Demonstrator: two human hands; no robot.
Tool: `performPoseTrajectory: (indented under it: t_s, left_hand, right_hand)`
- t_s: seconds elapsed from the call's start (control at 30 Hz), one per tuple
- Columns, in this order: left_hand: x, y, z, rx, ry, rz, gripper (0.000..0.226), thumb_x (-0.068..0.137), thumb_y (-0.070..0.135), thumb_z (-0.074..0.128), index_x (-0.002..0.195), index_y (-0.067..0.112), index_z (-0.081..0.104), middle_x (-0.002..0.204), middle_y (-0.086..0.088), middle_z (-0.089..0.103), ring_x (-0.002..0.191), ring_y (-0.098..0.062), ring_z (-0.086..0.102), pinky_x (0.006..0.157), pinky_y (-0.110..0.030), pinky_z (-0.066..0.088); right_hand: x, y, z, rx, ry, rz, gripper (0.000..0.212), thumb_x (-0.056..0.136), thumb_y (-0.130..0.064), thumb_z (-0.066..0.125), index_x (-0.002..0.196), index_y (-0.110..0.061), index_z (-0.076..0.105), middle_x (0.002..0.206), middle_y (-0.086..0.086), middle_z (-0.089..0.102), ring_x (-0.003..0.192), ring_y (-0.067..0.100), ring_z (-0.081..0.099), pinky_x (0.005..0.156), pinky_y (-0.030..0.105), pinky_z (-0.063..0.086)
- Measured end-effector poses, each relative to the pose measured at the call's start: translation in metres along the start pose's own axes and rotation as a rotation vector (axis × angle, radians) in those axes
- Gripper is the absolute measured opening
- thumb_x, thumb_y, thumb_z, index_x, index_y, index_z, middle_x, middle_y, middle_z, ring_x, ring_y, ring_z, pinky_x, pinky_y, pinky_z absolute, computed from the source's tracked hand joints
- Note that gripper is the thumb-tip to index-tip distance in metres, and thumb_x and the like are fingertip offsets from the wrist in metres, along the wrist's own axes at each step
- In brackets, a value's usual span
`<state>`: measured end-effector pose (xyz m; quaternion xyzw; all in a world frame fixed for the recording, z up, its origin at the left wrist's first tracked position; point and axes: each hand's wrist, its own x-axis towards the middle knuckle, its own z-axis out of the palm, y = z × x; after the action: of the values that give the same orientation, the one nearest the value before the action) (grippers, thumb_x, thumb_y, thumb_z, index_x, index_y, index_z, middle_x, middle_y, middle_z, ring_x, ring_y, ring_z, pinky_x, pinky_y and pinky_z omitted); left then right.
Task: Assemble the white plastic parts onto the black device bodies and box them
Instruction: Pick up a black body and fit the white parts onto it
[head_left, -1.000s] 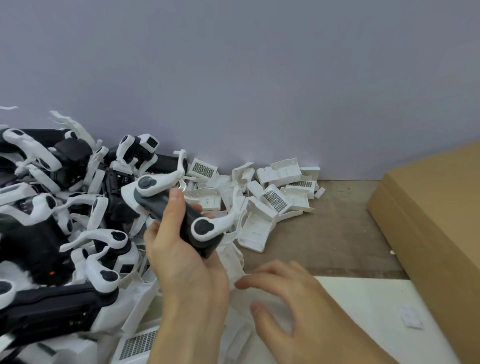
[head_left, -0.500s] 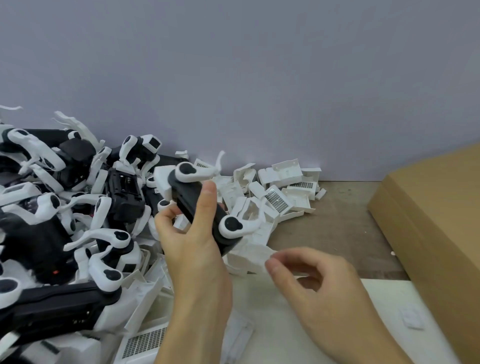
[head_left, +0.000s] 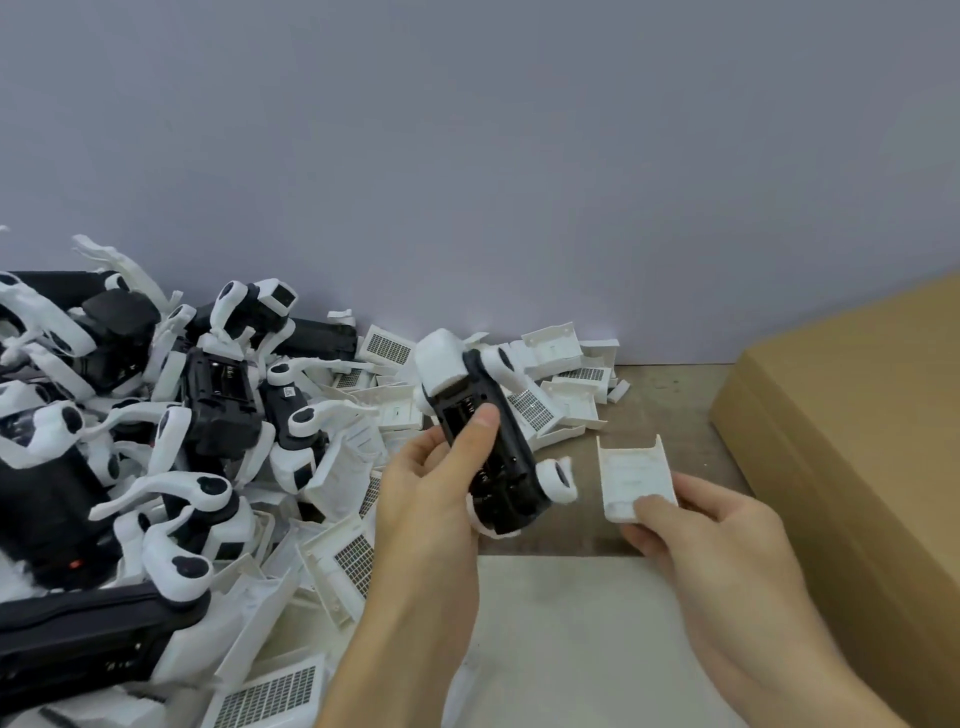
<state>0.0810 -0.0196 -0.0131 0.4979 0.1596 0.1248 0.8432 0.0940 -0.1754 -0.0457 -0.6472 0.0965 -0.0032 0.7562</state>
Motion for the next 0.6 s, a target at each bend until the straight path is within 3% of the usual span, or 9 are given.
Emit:
performPoseTrajectory:
  t_s: [0.13,0.37,0.47,0.6]
  left_hand:
    - [-0.001,-0.001,-0.001,0.038,-0.050,-0.027,0.044,0.069,0.031,0.075,0.102,0.003,0.075,0.099,-0.014,0.077,0.085,-0.027,0.074,0.061,-0.033,0.060]
    - [0.000,-0.009,0.002,0.158,-0.044,-0.043,0.026,0.086,0.035,0.070,0.103,0.015,0.067,0.087,-0.010,0.078,0.072,-0.021,0.075,0.056,-0.034,0.060]
    - [0.002,-0.014,0.000,0.257,-0.081,-0.055,0.022,0.086,0.037,0.072,0.099,0.020,0.069,0.081,-0.004,0.078,0.068,-0.016,0.073,0.065,-0.036,0.058]
    - [0.002,-0.018,-0.001,0.221,-0.174,-0.069,0.032,0.073,0.029,0.076,0.101,0.017,0.068,0.083,-0.005,0.077,0.074,-0.023,0.073,0.081,-0.046,0.058]
  right_hand:
    - [0.000,-0.001,0.003,0.085,-0.024,0.076,0.027,0.091,0.008,0.055,0.106,-0.006,0.072,0.099,0.004,0.078,0.098,0.019,0.072,0.088,0.032,0.054]
    - [-0.005,-0.001,0.006,-0.150,0.051,-0.094,0.019,0.085,-0.006,0.058,0.091,-0.024,0.064,0.074,-0.010,0.074,0.069,0.006,0.072,0.065,0.031,0.049]
    - [-0.008,-0.002,0.006,-0.192,0.037,-0.114,0.012,0.083,-0.011,0.056,0.085,-0.021,0.062,0.064,-0.005,0.070,0.052,0.004,0.064,0.059,0.033,0.041]
    - [-0.009,-0.002,0.006,-0.237,0.054,-0.152,0.011,0.085,-0.012,0.053,0.085,-0.021,0.057,0.064,-0.003,0.069,0.049,0.005,0.062,0.053,0.030,0.040]
